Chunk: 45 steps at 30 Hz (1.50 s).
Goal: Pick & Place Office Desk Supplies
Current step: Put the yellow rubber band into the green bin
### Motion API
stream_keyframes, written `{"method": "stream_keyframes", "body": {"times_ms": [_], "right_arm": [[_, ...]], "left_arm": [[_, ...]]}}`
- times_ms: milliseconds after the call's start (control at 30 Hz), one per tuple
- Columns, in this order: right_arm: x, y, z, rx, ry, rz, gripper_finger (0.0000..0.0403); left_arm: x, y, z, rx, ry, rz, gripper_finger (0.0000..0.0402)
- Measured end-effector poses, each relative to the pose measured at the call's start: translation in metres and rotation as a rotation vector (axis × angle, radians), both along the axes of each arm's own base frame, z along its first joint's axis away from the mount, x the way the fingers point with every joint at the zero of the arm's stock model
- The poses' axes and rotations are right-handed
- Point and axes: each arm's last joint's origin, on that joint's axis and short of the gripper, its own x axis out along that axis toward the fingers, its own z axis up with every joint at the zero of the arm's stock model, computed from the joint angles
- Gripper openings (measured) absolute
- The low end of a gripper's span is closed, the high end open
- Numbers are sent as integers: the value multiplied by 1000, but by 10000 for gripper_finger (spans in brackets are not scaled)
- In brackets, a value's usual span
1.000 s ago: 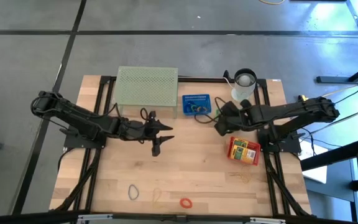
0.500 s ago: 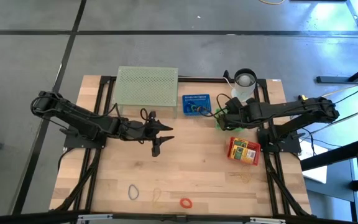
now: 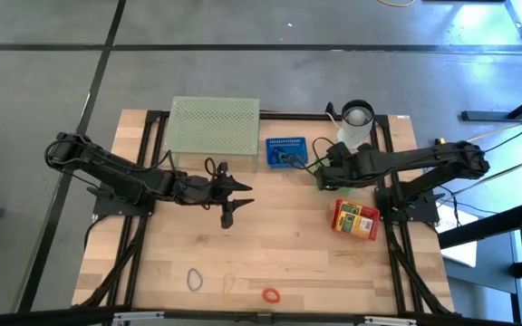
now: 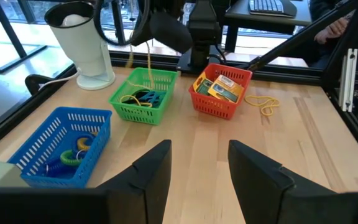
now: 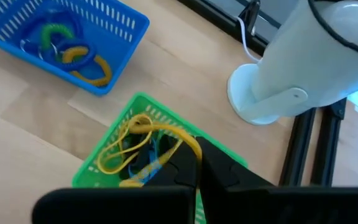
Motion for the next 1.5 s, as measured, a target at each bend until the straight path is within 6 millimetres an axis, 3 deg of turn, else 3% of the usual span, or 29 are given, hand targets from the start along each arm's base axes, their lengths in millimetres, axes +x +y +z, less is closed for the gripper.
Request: {"method": "stream_keyframes", "body": {"times_ms": [467,900,1033,1300,1500], "right_arm": [[16,-10,-25,41,195,36,18],[10,-11,-29,84,305,42,159],[9,-11,-29,99,316,41,186],[8,-10,-29,122,327,43,196],[8,1,-32,368,312,29,196]], "left_arm": [[-1,0,-2,5,21,0,150],[-1,0,-2,5,22,0,148],[-1,0,-2,5,22,1,150],[-1,0,-2,4,22,1,146],[-1,0,-3,7,33,0,145]]}}
